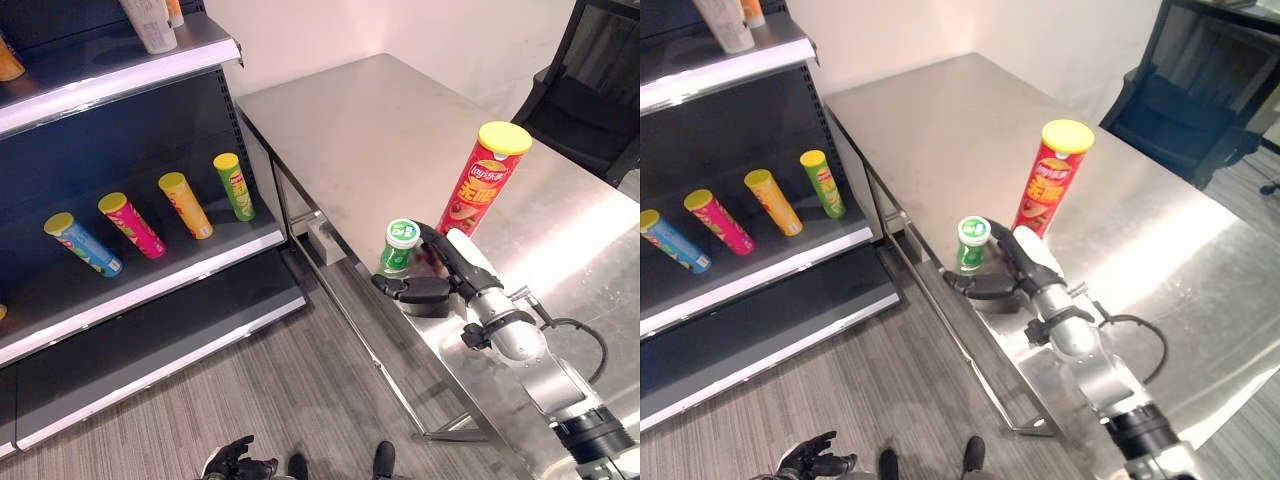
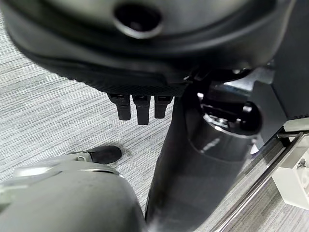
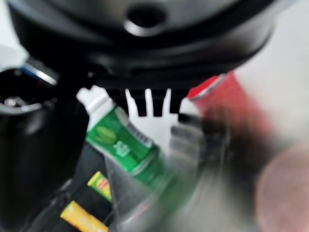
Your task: Put the goods on the table back onto the shelves and tidy them up.
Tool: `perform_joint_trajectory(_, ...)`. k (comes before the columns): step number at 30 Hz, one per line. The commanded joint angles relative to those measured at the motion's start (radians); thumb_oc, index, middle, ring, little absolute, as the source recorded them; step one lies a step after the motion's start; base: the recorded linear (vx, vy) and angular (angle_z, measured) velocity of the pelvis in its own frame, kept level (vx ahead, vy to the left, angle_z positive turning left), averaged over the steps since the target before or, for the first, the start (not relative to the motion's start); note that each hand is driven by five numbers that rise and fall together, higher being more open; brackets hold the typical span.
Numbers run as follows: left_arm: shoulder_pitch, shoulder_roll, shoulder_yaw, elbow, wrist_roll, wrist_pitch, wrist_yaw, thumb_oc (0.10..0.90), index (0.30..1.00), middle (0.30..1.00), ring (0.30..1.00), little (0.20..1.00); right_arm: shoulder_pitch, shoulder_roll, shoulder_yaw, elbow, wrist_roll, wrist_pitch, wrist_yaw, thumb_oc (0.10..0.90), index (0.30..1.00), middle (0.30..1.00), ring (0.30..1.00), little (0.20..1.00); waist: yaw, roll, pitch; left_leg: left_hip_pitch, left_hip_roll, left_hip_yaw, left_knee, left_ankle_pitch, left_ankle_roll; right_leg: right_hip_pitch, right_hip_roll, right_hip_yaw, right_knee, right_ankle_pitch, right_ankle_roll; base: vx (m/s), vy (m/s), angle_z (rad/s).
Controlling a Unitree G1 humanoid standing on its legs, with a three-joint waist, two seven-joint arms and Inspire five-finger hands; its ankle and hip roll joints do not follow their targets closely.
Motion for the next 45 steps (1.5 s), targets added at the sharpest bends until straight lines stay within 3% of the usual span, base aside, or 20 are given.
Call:
perform_joint_trajectory(1,0.017,0.055,-0.073,0.042,0.024,0.011,0.019,0.800,0.900,0.900,0.900,0.900,-0.149,0.025,-0.018,-0.008,0.014,-0.034,-0.069,0.800,0.900,0.900,0.900,0.900,0.022,-0.043,-0.030,-0.059,-0.010,-0.024,0.004,-0.030,-0.016,0.084,-0.067,0.018,0.007,-0.099,0.081,0.00,0.000,0.00)
perform_joint_trajectory(19,0.004,0.059,-0.085,0.031,0.006,0.017,0.046,0.800,0.900,0.900,0.900,0.900,-0.252,0.070,0.025,0.092,-0.051,0.008,-0.139,0.800,0.900,0.900,0.900,0.900,0.037,-0.042,-0.015,-0.085,-0.018,-0.041,0.004,-0.029,-0.012,0.064,-0.068,0.016,0.007,-0.098,0.081,0.00,-0.002,0.03)
perform_joint_trajectory(20,0.003,0.059,-0.086,0.032,0.004,0.017,0.047,0.800,0.900,0.900,0.900,0.900,-0.259,0.073,0.031,0.099,-0.051,0.009,-0.140,0.767,0.851,0.851,0.851,0.851,0.038,-0.042,-0.015,-0.085,-0.017,-0.041,0.004,-0.030,-0.012,0.064,-0.068,0.016,0.007,-0.099,0.081,0.00,0.000,0.00)
perform_joint_trajectory(21,0.003,0.058,-0.085,0.032,0.004,0.016,0.047,0.800,0.900,0.900,0.900,0.900,-0.260,0.074,0.032,0.100,-0.051,0.008,-0.141,0.648,0.672,0.672,0.672,0.672,0.037,-0.042,-0.015,-0.085,-0.017,-0.041,0.004,-0.030,-0.012,0.064,-0.068,0.016,0.007,-0.099,0.081,0.00,0.000,0.00)
perform_joint_trajectory(22,0.004,0.058,-0.088,0.023,-0.004,0.017,0.048,0.800,0.900,0.900,0.900,0.900,-0.276,0.079,0.049,0.109,-0.043,0.008,-0.138,0.400,0.300,0.300,0.300,0.300,0.041,-0.043,-0.015,-0.085,-0.017,-0.042,0.004,-0.030,-0.012,0.065,-0.067,0.014,0.007,-0.099,0.080,0.00,0.000,0.00)
perform_joint_trajectory(37,0.007,0.061,-0.063,0.005,0.006,0.020,0.047,0.800,0.900,0.900,0.900,0.900,-0.190,0.041,-0.035,0.020,-0.036,-0.005,-0.135,0.400,0.300,0.300,0.300,0.300,0.031,-0.052,-0.026,-0.063,-0.008,-0.041,0.004,-0.040,-0.015,0.085,-0.064,0.012,0.007,-0.109,0.078,0.00,0.000,0.00)
perform_joint_trajectory(45,0.010,0.069,-0.042,0.005,0.000,0.020,0.046,0.800,0.900,0.900,0.900,0.900,-0.205,0.011,-0.077,-0.110,0.045,-0.057,-0.122,0.400,0.300,0.300,0.300,0.300,0.033,-0.061,-0.042,-0.049,-0.001,-0.041,0.004,-0.042,-0.021,0.102,-0.057,0.012,0.007,-0.119,0.075,-0.01,-0.019,0.00)
